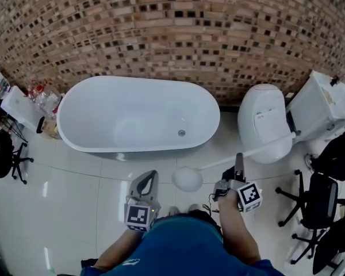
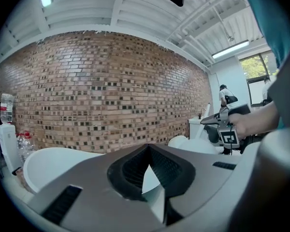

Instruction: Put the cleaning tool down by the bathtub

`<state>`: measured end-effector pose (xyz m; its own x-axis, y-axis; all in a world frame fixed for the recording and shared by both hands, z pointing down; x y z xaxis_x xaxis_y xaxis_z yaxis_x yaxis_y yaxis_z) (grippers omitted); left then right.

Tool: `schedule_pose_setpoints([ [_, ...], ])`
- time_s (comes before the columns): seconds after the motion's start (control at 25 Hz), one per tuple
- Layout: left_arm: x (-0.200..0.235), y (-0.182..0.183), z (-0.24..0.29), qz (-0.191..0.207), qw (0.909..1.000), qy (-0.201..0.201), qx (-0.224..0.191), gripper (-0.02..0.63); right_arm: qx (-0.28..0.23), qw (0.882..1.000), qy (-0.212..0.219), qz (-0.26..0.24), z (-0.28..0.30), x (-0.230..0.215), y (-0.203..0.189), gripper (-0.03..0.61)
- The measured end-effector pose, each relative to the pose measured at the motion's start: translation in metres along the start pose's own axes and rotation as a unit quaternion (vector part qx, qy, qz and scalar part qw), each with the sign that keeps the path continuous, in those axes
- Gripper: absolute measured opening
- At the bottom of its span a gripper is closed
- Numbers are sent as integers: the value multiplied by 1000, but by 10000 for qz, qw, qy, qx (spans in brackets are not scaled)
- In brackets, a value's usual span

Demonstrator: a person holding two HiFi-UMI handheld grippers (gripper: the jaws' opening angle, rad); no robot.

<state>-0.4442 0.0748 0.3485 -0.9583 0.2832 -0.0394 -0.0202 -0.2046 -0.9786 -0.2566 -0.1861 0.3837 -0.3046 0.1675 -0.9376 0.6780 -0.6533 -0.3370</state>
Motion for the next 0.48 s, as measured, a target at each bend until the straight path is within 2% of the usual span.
schedule_pose_setpoints([
  [0.08, -2, 2, 2, 20, 9999, 83, 70, 1, 143, 9995, -129, 230, 11, -12, -4, 91],
  [0.16, 0, 1, 8, -144, 9995, 238, 163, 2, 252, 9984, -243, 448, 24, -23, -7, 91],
  [0.28, -1, -15, 3, -280, 9980, 427, 365, 0, 425, 9949, -467, 786, 33, -46, -23, 91],
  [0.48, -2, -59, -7, -478, 9958, 291, 719, 2, 537, 9894, -752, 1116, 35, -78, -54, 91],
])
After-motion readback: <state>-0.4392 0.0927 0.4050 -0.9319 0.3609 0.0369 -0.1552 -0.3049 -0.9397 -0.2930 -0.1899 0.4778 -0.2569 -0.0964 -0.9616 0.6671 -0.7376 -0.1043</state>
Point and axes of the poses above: the fingertips, and each gripper's own axes: z forward along the fingers, x to its left, y out of its top, the point moved 2 cm from there along -z, backward along the fingers, and after that the axes turned 4 degrees about -y, right-handed, at the moved point
